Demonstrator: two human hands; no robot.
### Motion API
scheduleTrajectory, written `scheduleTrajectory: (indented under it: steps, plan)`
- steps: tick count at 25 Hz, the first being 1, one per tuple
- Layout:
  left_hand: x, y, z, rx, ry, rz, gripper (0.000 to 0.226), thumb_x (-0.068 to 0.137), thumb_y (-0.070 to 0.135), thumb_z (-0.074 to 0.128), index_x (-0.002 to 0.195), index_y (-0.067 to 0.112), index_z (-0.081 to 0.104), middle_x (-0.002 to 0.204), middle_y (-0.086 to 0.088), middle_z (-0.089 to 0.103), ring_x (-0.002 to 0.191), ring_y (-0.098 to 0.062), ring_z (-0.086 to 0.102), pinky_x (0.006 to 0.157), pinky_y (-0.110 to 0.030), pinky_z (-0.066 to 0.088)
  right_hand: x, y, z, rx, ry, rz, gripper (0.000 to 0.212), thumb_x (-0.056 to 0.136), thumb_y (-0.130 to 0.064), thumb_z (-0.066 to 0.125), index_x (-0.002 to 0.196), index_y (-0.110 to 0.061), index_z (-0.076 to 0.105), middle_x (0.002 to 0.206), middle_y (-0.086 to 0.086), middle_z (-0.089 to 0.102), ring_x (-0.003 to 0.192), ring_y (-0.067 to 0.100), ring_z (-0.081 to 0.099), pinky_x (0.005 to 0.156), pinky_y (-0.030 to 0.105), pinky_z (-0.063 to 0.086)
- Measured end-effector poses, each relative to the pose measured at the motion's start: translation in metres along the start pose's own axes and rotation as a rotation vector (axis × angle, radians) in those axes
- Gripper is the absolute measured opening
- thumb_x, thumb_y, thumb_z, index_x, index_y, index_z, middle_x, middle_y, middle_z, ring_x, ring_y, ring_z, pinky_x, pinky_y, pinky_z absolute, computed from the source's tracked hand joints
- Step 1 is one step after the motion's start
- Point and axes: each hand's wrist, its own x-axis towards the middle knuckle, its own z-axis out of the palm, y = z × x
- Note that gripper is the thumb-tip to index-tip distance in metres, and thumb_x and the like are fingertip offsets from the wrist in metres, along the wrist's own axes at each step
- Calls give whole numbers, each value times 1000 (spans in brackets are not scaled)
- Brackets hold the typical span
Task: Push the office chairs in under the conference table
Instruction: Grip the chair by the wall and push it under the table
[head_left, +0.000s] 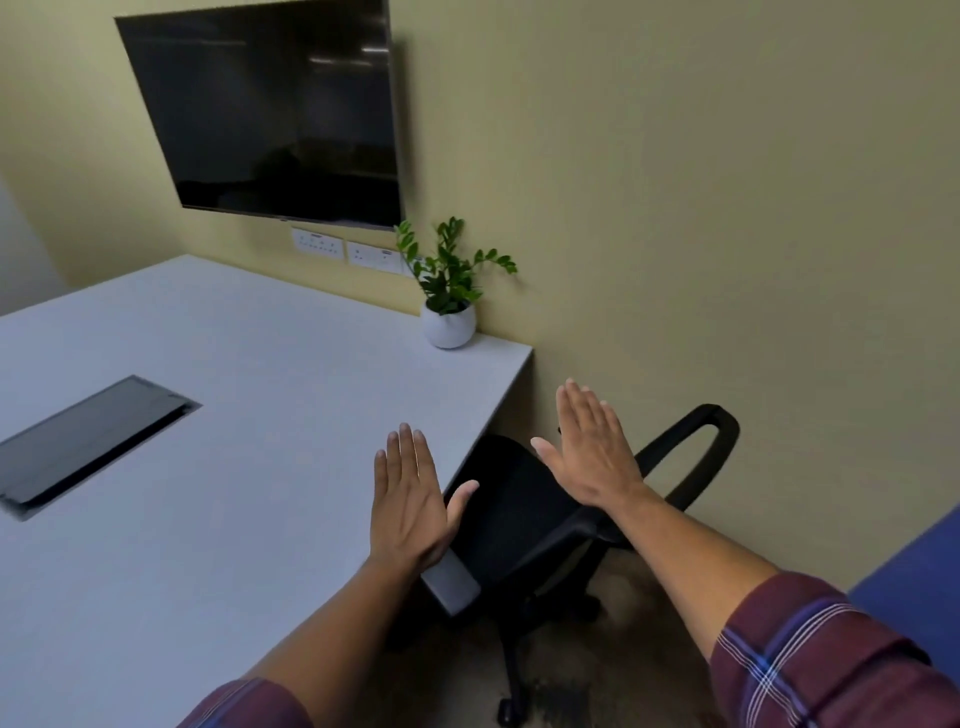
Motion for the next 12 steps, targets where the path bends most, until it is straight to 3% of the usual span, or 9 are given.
scheduleTrajectory:
  steps: [12]
  plan:
    - [38, 215, 29, 58, -63, 2, 110, 99, 87, 2, 170, 5, -12, 180, -19, -14, 167, -31, -16, 136, -50, -10, 19, 215, -1, 67, -56, -110, 89, 110, -66, 37, 174, -12, 8, 183, 11, 3, 169, 28, 3, 136, 48, 3]
